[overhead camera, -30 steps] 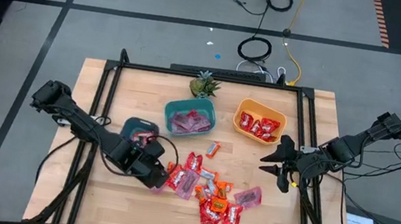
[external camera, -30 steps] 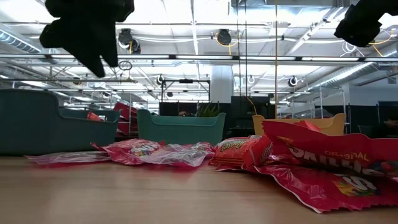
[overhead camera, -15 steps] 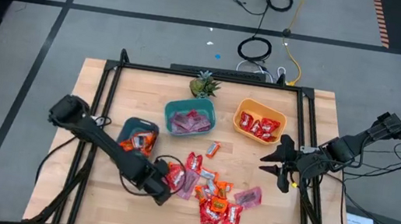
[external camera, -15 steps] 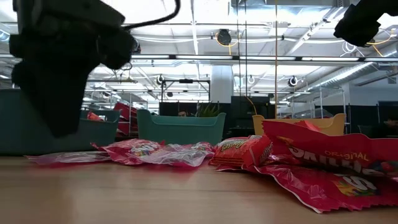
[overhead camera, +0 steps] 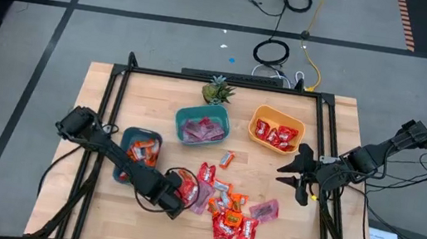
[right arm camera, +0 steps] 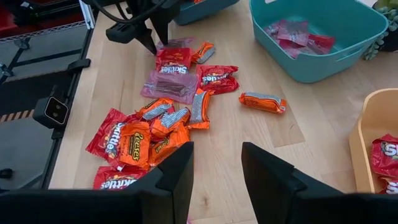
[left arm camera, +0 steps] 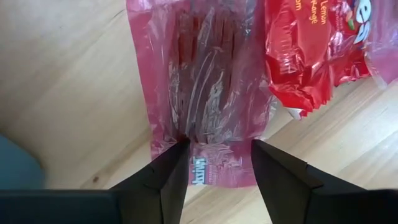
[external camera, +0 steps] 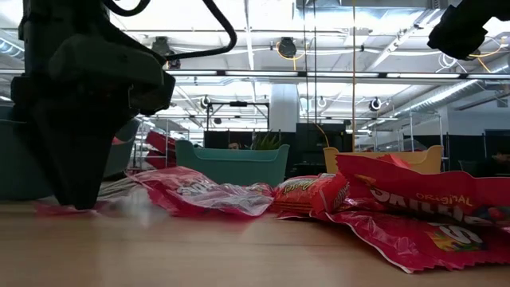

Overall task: Sort candy
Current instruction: Put the pink candy into the light blue bin

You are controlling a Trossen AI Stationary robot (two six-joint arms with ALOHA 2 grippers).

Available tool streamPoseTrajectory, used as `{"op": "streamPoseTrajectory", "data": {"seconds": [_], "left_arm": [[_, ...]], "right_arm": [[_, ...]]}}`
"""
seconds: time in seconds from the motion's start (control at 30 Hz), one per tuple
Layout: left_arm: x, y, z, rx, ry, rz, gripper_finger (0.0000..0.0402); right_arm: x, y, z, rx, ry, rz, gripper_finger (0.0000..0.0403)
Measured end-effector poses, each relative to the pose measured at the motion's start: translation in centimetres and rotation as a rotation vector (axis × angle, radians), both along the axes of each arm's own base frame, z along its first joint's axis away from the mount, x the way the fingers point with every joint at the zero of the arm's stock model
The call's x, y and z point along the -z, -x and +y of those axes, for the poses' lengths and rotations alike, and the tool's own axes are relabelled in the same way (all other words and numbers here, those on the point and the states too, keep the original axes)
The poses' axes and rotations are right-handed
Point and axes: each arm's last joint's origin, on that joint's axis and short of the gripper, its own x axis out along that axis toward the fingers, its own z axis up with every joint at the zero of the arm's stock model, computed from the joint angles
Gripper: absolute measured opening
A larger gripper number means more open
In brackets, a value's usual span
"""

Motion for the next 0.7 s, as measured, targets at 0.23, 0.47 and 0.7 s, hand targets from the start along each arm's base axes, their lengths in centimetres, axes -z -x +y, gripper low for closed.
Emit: {"op": "streamPoseTrajectory", "data": {"seconds": [0.23,0.47,0.7], "left_arm": [[-0.9,-0.7,0.1,0.04,0.005,-0.004,0.0127],[-0.9,-1.0,0.6,0.031,0.043,0.012,0.0018],[-1.9,-1.2,1.2,0.013,0.059,-0.012,0.0008]], "right_arm": [[0.0,0.0,0.0,-0.012,0.018,0.0,0.0126],[0.0,0.0,0.0,-0.021,0.029,-0.001,0.0126],[0.0,0.0,0.0,-0.021,0.03,-0.001,0.0126]]}}
